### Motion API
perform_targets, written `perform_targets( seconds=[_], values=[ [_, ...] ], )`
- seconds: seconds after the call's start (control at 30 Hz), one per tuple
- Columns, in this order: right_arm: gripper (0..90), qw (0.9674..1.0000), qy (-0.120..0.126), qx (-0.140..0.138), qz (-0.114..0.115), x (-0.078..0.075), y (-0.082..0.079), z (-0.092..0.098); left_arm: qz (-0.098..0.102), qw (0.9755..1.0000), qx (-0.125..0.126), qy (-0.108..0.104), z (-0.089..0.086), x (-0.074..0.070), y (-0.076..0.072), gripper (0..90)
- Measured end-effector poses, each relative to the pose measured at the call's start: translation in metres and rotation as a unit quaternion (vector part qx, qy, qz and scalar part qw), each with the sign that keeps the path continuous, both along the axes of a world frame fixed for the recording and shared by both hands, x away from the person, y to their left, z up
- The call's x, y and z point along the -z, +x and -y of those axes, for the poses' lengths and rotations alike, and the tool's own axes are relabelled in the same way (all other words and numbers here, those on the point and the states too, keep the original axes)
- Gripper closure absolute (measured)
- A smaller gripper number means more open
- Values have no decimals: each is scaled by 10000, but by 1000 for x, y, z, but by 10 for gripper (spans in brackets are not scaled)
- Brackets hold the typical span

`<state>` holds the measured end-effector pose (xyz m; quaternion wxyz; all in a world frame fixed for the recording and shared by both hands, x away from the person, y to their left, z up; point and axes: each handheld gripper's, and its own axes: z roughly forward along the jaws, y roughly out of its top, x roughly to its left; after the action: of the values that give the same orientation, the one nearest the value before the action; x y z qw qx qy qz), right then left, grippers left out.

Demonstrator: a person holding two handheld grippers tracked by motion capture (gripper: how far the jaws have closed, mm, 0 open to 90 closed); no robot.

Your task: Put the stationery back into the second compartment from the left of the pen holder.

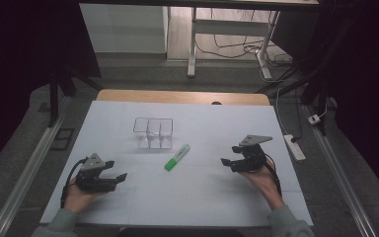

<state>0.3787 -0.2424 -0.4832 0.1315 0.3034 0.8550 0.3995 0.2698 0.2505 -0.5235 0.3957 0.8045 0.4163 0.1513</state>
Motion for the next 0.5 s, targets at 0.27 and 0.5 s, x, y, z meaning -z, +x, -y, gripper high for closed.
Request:
perform_targets(
  seconds=[0.27, 0.5],
  values=[
    [354, 10000, -1, -1, -38, 1, 9, -12, -17, 10000, 18, 11, 1, 1, 0, 268],
    [438, 9999, 29, -87, -54, 4, 17, -26, -19, 10000, 26, 14, 1, 0, 1, 268]
  ],
)
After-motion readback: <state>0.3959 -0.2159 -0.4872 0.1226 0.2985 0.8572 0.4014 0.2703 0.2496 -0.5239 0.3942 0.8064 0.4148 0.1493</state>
